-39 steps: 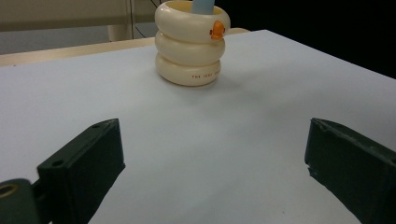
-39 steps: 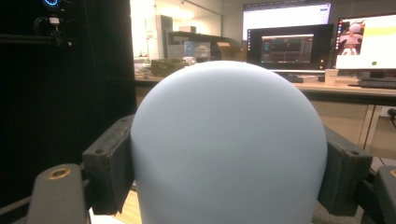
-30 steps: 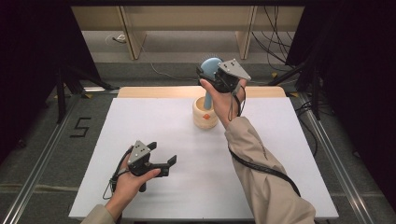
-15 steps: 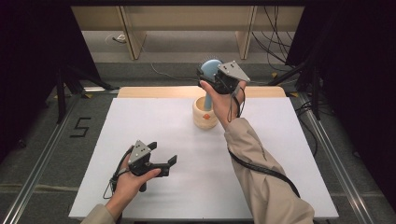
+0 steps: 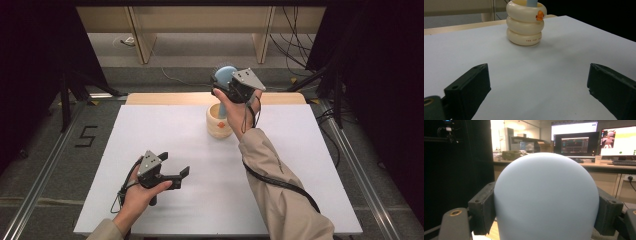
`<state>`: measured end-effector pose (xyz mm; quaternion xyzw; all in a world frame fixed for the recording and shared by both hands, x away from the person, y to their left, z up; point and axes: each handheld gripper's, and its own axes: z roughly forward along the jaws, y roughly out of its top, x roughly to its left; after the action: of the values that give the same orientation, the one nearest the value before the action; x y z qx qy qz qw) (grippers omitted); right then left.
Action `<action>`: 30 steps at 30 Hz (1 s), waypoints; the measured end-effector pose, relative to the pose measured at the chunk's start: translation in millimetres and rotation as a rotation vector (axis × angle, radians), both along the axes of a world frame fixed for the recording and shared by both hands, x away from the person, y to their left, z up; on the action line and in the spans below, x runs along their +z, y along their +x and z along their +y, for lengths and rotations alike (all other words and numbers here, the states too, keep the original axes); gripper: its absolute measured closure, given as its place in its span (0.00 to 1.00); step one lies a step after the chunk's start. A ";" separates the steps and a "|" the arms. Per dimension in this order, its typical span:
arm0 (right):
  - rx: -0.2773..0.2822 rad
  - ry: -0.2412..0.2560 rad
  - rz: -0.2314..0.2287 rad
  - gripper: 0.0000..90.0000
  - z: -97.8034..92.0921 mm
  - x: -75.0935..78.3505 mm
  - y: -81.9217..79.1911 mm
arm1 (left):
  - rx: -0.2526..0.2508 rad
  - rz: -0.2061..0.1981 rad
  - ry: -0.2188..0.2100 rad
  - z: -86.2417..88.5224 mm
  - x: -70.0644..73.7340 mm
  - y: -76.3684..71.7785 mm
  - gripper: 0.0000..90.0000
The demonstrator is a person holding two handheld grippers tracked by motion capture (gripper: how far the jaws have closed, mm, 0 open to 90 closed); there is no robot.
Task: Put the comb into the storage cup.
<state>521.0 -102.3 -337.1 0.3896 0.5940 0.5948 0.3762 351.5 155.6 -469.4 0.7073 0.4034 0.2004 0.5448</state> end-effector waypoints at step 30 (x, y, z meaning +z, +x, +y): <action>-0.021 0.000 0.006 0.24 1.6 -14.7 1.9 | 0.001 0.001 -0.001 -0.2 -0.3 0.2 0.05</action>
<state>523.0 -100.7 -351.9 0.3979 0.5909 0.5897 0.3805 351.7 155.4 -469.7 0.7069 0.4040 0.2002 0.5450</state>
